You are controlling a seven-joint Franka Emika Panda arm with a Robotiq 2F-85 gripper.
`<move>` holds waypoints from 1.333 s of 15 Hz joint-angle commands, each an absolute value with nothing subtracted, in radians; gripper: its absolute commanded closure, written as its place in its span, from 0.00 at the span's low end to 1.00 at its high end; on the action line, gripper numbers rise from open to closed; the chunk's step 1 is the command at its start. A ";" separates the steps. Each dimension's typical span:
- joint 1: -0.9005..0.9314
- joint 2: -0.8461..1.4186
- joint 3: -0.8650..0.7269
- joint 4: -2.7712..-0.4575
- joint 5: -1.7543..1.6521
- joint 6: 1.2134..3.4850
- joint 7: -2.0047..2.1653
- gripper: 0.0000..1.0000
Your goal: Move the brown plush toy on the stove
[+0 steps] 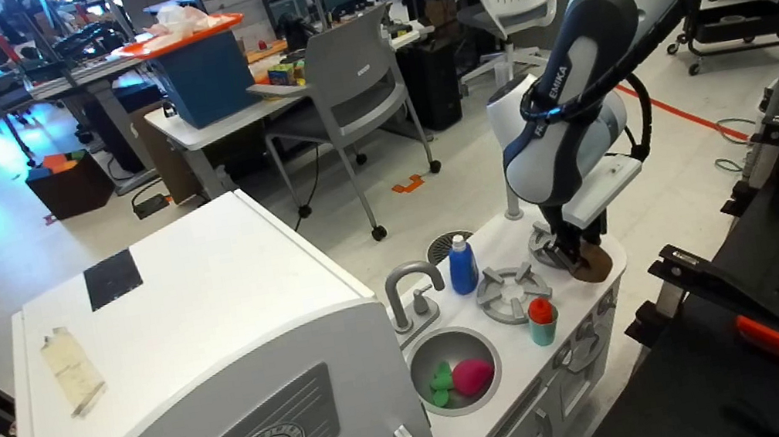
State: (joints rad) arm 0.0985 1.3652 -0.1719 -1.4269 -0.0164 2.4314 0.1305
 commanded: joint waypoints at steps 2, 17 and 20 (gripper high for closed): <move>0.095 1.409 -0.166 -1.418 -0.073 2.431 0.130 0.93; 0.111 1.513 -0.154 -1.209 -0.118 2.430 0.139 0.30; 0.147 1.492 -0.210 -1.233 -0.130 2.362 0.226 0.08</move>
